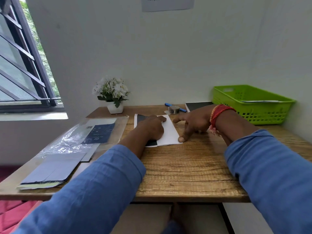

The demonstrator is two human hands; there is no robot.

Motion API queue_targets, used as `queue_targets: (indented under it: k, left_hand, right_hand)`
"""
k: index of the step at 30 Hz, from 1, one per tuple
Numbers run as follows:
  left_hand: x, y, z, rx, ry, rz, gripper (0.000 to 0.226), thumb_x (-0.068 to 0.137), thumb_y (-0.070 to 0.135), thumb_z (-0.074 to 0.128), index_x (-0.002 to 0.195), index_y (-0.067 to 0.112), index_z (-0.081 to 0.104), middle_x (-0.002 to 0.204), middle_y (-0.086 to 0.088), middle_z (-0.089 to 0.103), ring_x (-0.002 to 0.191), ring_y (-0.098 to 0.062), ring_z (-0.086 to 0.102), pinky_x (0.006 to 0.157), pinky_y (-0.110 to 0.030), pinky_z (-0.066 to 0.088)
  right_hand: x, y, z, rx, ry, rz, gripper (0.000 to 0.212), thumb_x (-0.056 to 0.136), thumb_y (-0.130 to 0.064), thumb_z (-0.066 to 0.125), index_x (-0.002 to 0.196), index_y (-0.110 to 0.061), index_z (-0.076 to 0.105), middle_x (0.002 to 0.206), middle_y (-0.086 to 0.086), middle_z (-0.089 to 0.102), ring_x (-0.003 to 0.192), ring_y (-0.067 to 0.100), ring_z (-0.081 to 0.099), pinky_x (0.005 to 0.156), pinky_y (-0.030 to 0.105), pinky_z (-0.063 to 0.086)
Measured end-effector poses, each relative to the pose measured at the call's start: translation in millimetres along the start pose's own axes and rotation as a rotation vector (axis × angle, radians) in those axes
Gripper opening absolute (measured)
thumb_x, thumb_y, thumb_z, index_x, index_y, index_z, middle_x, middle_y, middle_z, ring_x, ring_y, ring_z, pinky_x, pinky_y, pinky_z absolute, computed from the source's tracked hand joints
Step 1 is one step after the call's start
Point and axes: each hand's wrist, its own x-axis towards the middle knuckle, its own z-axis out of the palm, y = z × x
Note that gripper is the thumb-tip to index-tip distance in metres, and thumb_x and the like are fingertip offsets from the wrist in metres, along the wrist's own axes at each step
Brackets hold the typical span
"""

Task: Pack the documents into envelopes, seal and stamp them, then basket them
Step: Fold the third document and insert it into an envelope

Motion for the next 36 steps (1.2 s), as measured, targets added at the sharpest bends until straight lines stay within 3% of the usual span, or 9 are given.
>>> queue_targets:
  k: [3,7,10,14,17,22,26,30,36]
  left_hand:
    - [-2,0,-1,0.002,-0.003,-0.002,0.060,0.098,0.016,0.042,0.155,0.034,0.034,0.161,-0.009,0.032,0.139,-0.029,0.043,0.112,-0.044,0.041]
    - [-3,0,-1,0.012,0.004,0.022,0.059,0.099,0.018,0.043,0.155,0.033,0.034,0.161,-0.009,0.033,0.142,-0.029,0.039,0.114,-0.045,0.038]
    - [-3,1,-2,0.003,0.006,0.024,0.056,0.101,0.017,0.041,0.154,0.033,0.035,0.160,-0.009,0.034,0.142,-0.028,0.040,0.115,-0.044,0.038]
    - [-5,-2,-5,-0.031,0.022,0.035,0.050,0.103,0.018,0.040,0.151,0.033,0.042,0.157,-0.008,0.040,0.137,-0.026,0.045,0.112,-0.043,0.041]
    - [-5,-4,-6,-0.056,0.042,0.034,0.046,0.103,0.020,0.040,0.148,0.032,0.045,0.154,-0.007,0.044,0.134,-0.025,0.047,0.111,-0.042,0.041]
    - [-4,-4,-7,-0.071,0.039,0.021,0.042,0.103,0.022,0.040,0.145,0.023,0.047,0.145,-0.009,0.051,0.125,-0.024,0.052,0.102,-0.035,0.044]
    - [-4,-5,-9,-0.086,0.048,-0.010,0.047,0.102,0.030,0.046,0.148,0.025,0.040,0.149,-0.008,0.049,0.130,-0.026,0.051,0.108,-0.041,0.043]
    - [-5,-4,-10,-0.079,0.049,-0.009,0.051,0.100,0.034,0.048,0.149,0.029,0.038,0.152,-0.005,0.047,0.136,-0.027,0.047,0.112,-0.045,0.039]
    - [-7,-1,-10,-0.115,0.086,0.023,0.048,0.098,0.037,0.051,0.144,0.034,0.043,0.148,-0.001,0.051,0.133,-0.025,0.049,0.112,-0.044,0.039]
  right_hand:
    - [-3,2,1,-0.012,-0.018,-0.007,0.120,0.048,-0.067,0.086,0.150,-0.048,0.026,0.120,-0.005,0.046,0.111,0.021,0.053,0.088,0.034,0.047]
    - [0,2,15,0.007,0.277,-0.007,0.082,0.078,-0.076,0.060,0.149,-0.041,0.038,0.143,-0.001,0.048,0.131,0.021,0.047,0.111,0.039,0.036]
    - [14,-1,25,0.054,0.465,-0.077,0.065,0.094,-0.060,0.053,0.150,-0.030,0.040,0.139,0.001,0.054,0.123,0.019,0.052,0.099,0.031,0.040]
    - [44,-8,32,-0.141,0.536,-0.143,0.053,0.101,-0.048,0.045,0.148,-0.025,0.044,0.152,0.005,0.047,0.140,0.029,0.039,0.115,0.045,0.033]
    - [62,-11,31,-0.159,0.547,-0.081,0.049,0.102,-0.046,0.039,0.142,-0.020,0.049,0.145,0.009,0.053,0.133,0.030,0.047,0.110,0.046,0.039]
    - [73,-16,23,-0.250,0.558,-0.092,0.040,0.102,-0.045,0.040,0.123,-0.015,0.057,0.125,0.010,0.062,0.106,0.024,0.058,0.089,0.036,0.046]
    - [83,-15,20,-0.203,0.624,-0.150,0.022,0.101,-0.037,0.046,0.100,-0.018,0.057,0.114,0.011,0.062,0.106,0.028,0.059,0.088,0.036,0.044]
    - [83,-11,17,-0.065,0.639,-0.180,0.034,0.098,-0.033,0.057,0.128,-0.017,0.061,0.124,0.007,0.062,0.113,0.025,0.059,0.093,0.032,0.044]
    - [83,-5,15,0.132,0.707,-0.180,0.033,0.093,-0.015,0.066,0.126,-0.017,0.062,0.104,0.000,0.060,0.093,0.014,0.054,0.081,0.025,0.038]
